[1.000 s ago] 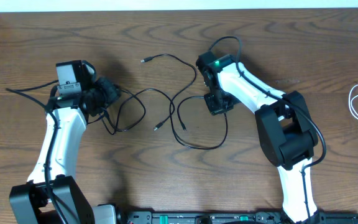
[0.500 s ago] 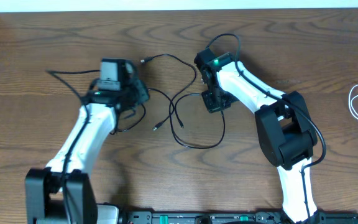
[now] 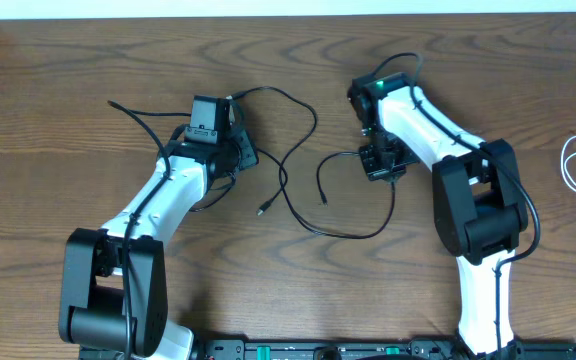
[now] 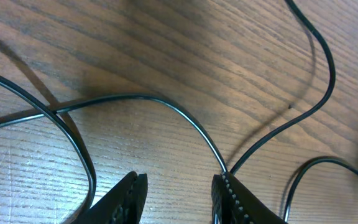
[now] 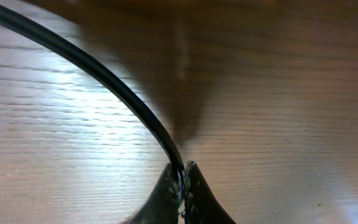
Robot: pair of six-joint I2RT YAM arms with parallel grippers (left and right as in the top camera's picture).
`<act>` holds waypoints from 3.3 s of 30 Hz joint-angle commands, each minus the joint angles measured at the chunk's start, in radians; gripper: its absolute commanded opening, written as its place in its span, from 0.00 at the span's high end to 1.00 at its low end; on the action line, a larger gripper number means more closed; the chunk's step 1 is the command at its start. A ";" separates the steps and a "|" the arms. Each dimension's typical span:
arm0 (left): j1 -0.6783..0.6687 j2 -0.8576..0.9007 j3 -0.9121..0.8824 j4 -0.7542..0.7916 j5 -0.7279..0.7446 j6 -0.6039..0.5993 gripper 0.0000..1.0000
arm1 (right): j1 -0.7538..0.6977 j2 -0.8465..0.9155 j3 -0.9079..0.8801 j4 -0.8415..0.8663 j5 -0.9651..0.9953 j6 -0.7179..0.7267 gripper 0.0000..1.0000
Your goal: Untangle cables
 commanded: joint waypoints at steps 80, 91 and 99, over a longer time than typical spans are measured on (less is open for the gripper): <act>0.126 -0.004 0.010 -0.011 -0.014 -0.002 0.55 | 0.261 -0.030 -0.093 0.660 -0.287 0.299 0.77; 0.126 -0.004 0.010 -0.011 -0.014 -0.002 0.55 | 0.243 -0.031 -0.131 0.591 -0.123 0.314 0.99; 0.126 -0.004 0.010 -0.011 -0.014 -0.002 0.55 | 0.199 -0.031 -0.131 0.431 -0.148 0.330 0.96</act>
